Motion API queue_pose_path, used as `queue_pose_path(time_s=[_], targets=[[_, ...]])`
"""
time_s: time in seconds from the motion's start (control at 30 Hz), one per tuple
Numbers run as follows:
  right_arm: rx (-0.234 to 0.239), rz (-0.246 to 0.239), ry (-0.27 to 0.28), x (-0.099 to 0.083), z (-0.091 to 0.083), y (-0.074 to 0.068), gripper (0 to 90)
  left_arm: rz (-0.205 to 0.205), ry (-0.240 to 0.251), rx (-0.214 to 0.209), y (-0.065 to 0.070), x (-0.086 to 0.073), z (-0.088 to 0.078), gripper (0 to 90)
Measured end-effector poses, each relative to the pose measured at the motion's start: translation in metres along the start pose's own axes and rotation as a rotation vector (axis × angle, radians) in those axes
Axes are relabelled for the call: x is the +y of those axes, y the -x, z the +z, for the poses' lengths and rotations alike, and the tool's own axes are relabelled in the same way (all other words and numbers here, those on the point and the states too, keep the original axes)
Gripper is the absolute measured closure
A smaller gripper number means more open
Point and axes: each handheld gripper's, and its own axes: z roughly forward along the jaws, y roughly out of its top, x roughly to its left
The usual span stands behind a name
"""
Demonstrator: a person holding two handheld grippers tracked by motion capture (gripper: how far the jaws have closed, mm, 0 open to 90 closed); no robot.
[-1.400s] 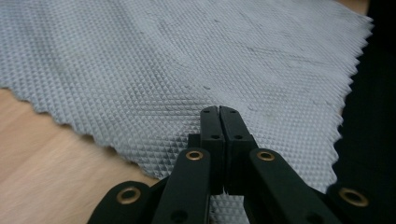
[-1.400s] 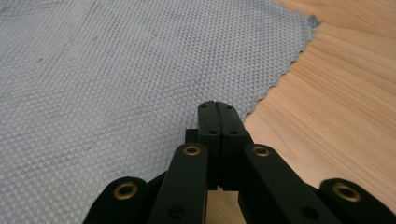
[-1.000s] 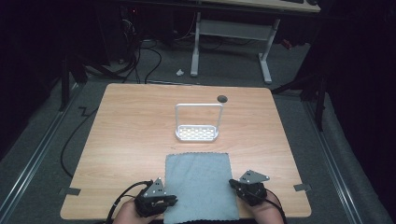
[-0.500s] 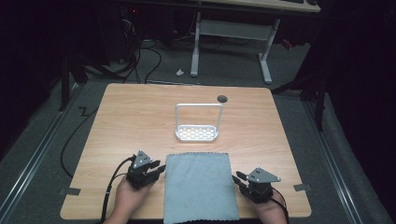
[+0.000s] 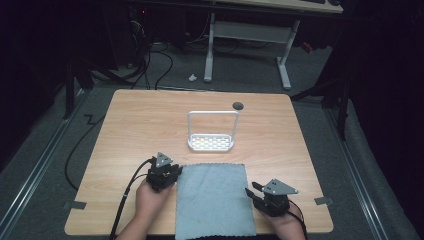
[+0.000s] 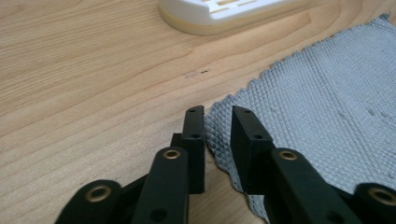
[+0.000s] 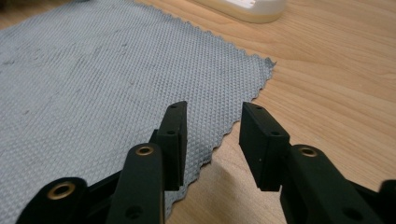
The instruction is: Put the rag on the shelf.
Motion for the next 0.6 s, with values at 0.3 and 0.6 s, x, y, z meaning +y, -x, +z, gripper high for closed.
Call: queue_pose_path(time_s=[0.3,0.6], targets=[[-0.043,0.081,-0.035,0.024,0.030,0.012,62.5,-0.014,-0.006,-0.027,-0.002,0.001,0.002,87.8],[-0.078,0.131,-0.085,0.041,0.072,0.036,63.0,-0.011,-0.007,-0.036,-0.002,0.001,0.002,88.3]])
